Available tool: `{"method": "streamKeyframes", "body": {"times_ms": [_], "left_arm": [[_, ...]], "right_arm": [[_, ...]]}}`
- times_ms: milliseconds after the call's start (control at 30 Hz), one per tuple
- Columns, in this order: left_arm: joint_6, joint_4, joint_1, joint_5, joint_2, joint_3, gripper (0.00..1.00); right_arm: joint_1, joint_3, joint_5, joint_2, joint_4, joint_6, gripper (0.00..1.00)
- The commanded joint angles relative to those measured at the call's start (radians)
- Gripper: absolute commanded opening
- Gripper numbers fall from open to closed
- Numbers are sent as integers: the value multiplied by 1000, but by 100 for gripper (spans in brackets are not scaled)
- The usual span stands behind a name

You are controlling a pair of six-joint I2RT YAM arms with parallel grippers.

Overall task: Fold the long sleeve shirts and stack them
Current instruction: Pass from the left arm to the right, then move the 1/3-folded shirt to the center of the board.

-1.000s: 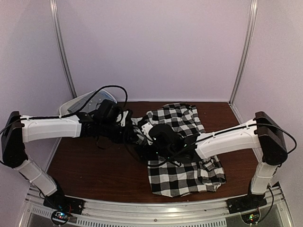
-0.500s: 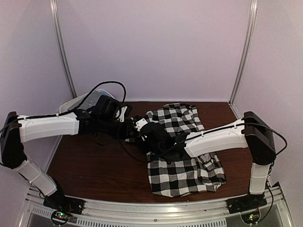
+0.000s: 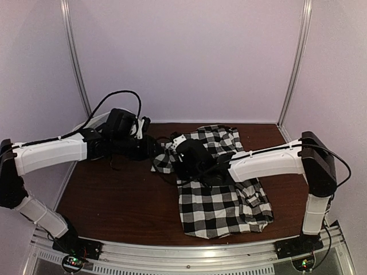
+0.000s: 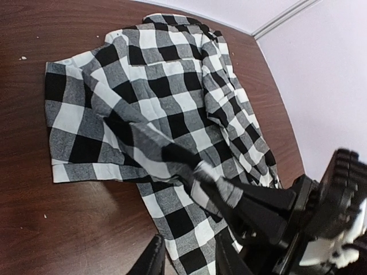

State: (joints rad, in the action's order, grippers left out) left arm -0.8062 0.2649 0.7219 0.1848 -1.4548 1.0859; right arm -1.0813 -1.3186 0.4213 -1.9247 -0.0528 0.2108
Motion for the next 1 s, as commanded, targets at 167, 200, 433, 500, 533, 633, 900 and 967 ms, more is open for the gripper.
{"method": "streamKeyframes", "body": {"times_ms": [167, 200, 433, 500, 533, 633, 900, 967], "left_arm": [[-2, -33, -10, 4, 33, -41, 34], [0, -44, -10, 24, 27, -49, 34], [10, -118, 6, 119, -70, -69, 33], [13, -135, 20, 131, -117, -51, 33], [13, -144, 28, 140, -144, -37, 33], [10, -173, 48, 156, -229, 10, 33], [-11, -240, 66, 196, -436, 131, 33], [-13, -249, 67, 202, -472, 149, 32]], "right_arm": [[209, 33, -68, 133, 118, 110, 0], [241, 50, -83, 147, 122, 121, 0], [437, 164, -149, 216, 141, 169, 0], [473, 190, -161, 220, 145, 173, 0], [489, 203, -166, 219, 145, 173, 0], [532, 243, -187, 212, 143, 181, 0], [579, 309, -235, 160, 114, 187, 0], [588, 320, -252, 141, 106, 187, 0]]}}
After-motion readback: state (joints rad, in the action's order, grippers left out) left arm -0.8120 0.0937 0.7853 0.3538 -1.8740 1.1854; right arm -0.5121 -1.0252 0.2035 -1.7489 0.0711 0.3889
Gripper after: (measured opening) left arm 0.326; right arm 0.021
